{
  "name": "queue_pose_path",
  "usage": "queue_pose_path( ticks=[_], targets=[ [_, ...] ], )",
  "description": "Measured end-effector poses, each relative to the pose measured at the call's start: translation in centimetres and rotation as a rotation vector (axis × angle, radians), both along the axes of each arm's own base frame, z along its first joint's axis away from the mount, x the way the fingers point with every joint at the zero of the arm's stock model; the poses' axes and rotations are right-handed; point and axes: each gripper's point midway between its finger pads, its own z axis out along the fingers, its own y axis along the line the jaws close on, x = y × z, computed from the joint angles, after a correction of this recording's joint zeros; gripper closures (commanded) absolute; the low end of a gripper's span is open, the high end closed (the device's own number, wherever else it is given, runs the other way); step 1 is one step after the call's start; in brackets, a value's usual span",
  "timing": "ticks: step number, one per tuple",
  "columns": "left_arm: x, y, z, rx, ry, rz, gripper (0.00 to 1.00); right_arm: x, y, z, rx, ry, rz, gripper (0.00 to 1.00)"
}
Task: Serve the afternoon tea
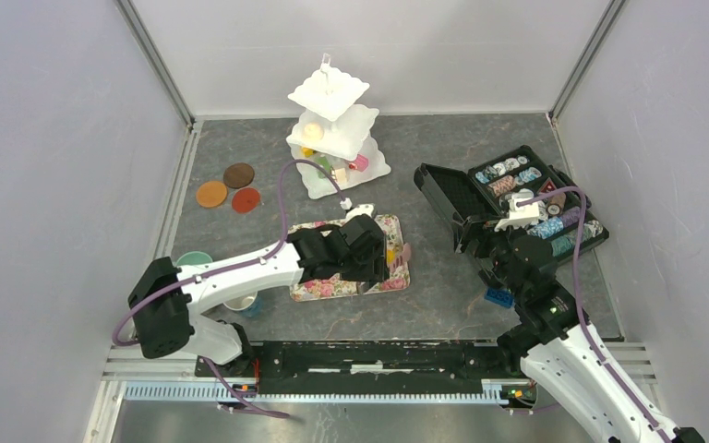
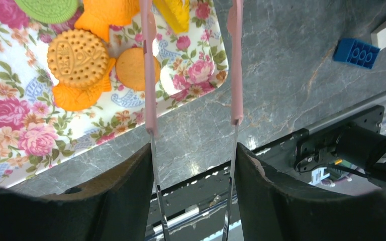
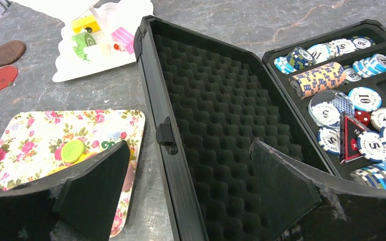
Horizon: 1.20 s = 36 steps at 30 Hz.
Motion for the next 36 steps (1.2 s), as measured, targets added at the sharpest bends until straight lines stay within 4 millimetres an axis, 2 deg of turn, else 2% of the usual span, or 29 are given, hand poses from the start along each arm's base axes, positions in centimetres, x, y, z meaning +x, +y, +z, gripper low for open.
queue_pose_path(
  ticks=[4,10,25,36],
  targets=[
    [0.8,-0.2,0.2,0.015,-0.024,0.019,0.40,0.0,0.0,-0.1,-0.002,0.004,0.000,0.02],
    [1.5,-0.1,-0.6,0.064,-0.031,0.035,0.48,0.1,0.1,-0.3,-0.006,0.010,0.000,0.02],
    [2.4,0.3,-1.7,0.156,-0.067,0.008,0.45,0.1,0.1,-0.3,-0.006,0.012,0.001,0.02],
    [2.9,0.6,-1.8,0.196,-0.090,-0.011,0.62,0.1,0.1,-0.5,-0.008,0.015,0.001,0.02]
  ],
)
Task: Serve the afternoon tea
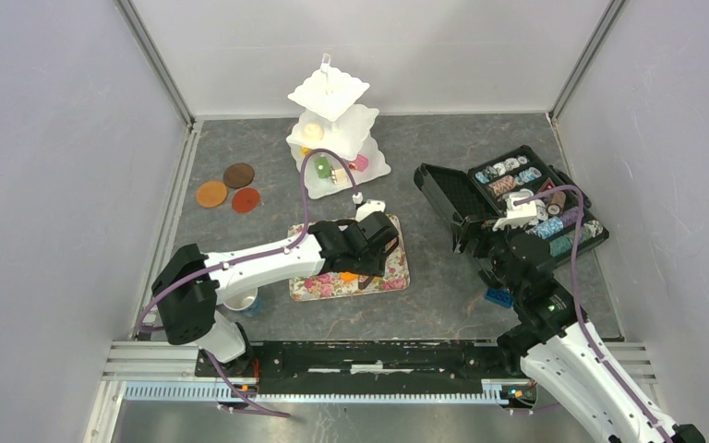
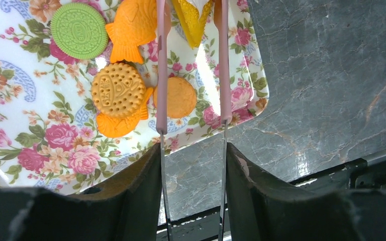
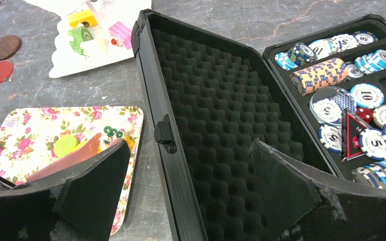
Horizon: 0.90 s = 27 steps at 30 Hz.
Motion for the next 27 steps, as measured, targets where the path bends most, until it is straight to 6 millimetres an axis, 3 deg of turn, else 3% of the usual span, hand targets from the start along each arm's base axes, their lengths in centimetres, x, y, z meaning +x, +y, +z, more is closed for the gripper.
queue_pose_path(
  ticks=[10,19,23,27],
  targets=[
    [0.1,0.4,0.5,0.009,-0.011,0.002,0.69,0.1,0.1,-0.4,-0.006,0.012,0.000,0.02],
    [1.0,0.7,2.6,0.030,-0.072,-0.014,0.71,0.2,0.1,-0.6,-0.011,0.022,0.000,0.02],
    [1.8,0.3,4.6,0.028,-0.117,-0.032,0.72,0.2,0.1,-0.8,-0.014,0.027,0.000,0.02],
    [3.5,-0.7,8.2,0.028,-0.202,-0.050,0.71,0.3,0.1,-0.8,-0.015,0.026,-0.003,0.02]
  ],
)
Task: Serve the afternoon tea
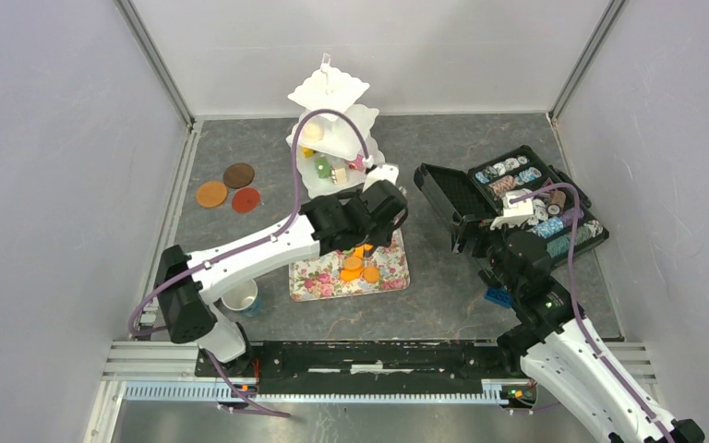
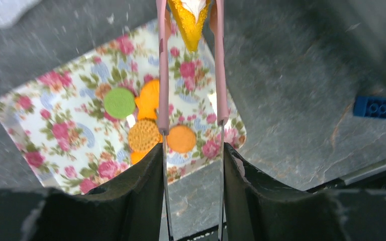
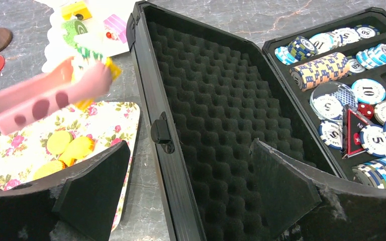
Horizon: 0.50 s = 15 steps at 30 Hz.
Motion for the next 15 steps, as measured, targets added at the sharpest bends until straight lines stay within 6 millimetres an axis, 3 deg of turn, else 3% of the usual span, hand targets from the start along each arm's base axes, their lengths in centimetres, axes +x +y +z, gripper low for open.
queue_pose_path(
  ticks=[8,15],
  targets=[
    [5.0,-2.2,7.1,0.057,-0.213,-0.008,0.71,0.0,-0.7,1.0,-0.002,-0.028,-0.032,0.02],
    [9.6,-1.2,9.7,0.116,-0.293,0.038,0.71,-0.5,-1.8,2.6,0.016,-0.081,-0.071,0.02]
  ],
)
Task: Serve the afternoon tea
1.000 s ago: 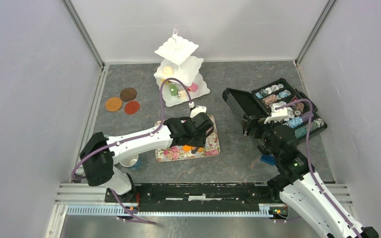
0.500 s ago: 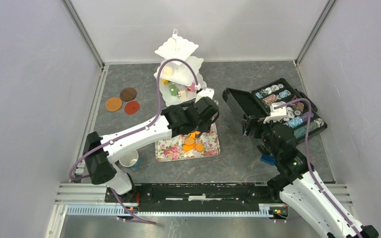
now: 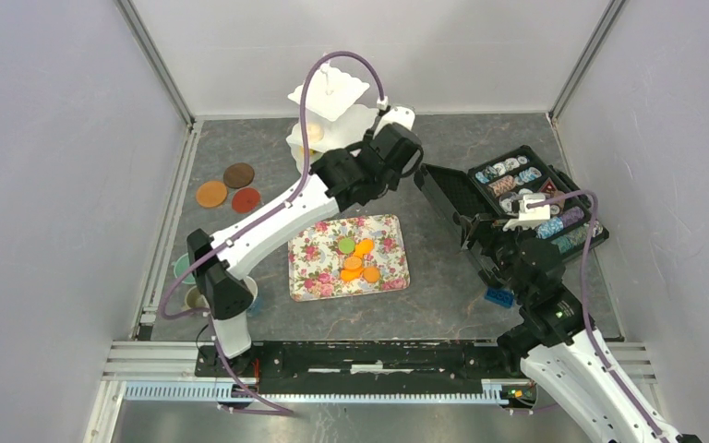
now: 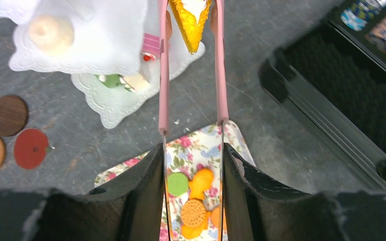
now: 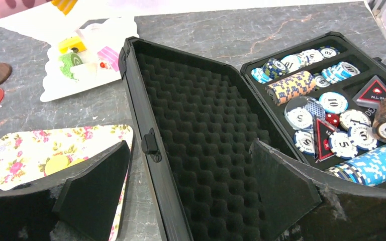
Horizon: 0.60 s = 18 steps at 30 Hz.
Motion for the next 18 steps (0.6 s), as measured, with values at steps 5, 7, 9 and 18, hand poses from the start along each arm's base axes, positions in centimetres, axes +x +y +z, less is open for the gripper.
queue_pose_path(
  ticks=[5,7,9,18],
  targets=[
    [4.2,1.8,0.2,0.020,-0.013,0.076,0.71,0.0,-0.1,0.4,0.002,-0.005,-0.005,0.02],
    [5.6,2.5,-0.1,0.039,-0.013,0.096,0.71,-0.1,-0.2,0.2,-0.001,0.000,-0.007,0.02],
    [6.9,3.1,-0.6,0.062,-0.009,0.114,0.71,-0.1,-0.2,0.1,-0.003,0.003,-0.008,0.02],
    [10.9,4.8,-3.5,0.189,0.002,0.156,0.71,-0.2,-0.3,-0.2,-0.012,0.019,-0.008,0.02]
  ],
)
